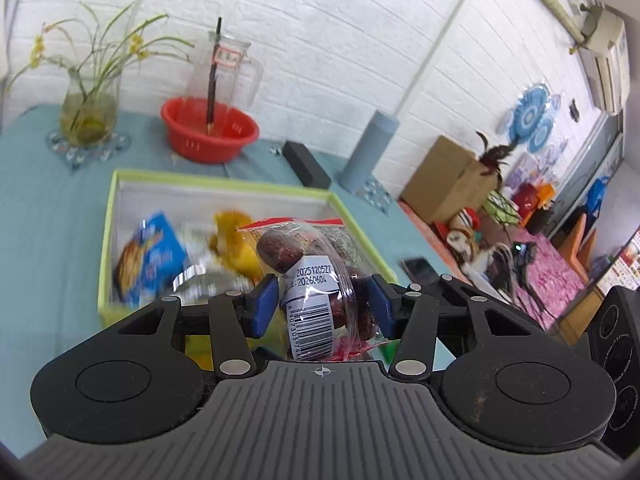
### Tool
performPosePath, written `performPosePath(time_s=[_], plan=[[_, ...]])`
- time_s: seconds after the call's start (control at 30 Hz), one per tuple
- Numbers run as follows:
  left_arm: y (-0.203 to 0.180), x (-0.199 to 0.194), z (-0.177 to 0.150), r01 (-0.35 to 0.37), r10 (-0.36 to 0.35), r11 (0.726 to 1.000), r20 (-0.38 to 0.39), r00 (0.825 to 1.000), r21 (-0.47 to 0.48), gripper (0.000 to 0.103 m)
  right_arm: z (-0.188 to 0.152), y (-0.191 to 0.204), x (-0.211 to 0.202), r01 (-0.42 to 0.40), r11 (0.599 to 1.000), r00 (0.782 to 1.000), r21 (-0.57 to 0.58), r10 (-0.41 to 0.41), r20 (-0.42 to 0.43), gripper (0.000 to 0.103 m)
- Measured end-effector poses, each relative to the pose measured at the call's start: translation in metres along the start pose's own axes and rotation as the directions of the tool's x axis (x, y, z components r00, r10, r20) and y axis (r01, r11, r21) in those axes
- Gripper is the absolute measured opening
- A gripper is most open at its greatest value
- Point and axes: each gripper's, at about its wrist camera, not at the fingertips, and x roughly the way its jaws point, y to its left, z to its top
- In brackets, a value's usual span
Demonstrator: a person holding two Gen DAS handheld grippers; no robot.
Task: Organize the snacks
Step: 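Lower the dates packet into the green box and open the grippers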
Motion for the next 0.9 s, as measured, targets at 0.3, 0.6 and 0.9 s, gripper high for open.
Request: performPosePath(time_s=[0.3, 0.6, 0.9], plan=[[0.056, 0.085, 0.036, -0.114, 0.111, 0.992, -0.06, 0.992, -0.052, 0.033, 0.01, -0.046, 0.107, -0.063, 0.996, 0.992, 0.07, 0.07, -0.108, 0.075], [0.06, 0.078, 0.028, -0.105, 0.103, 0.993, -0.031, 0.994, -0.056, 0.059, 0.002, -0.042, 0.115, -0.06, 0.997, 0.988, 0.047, 0.066, -0.139, 0.092], [0.021, 0.017, 0.013, -0.086, 0.086, 0.996, 0.044, 0.995, 0.015, 0.068, -0.002, -0.034, 0.019, 0.003, 0.997, 1.0, 0.081, -0.002, -0.016, 0.093]])
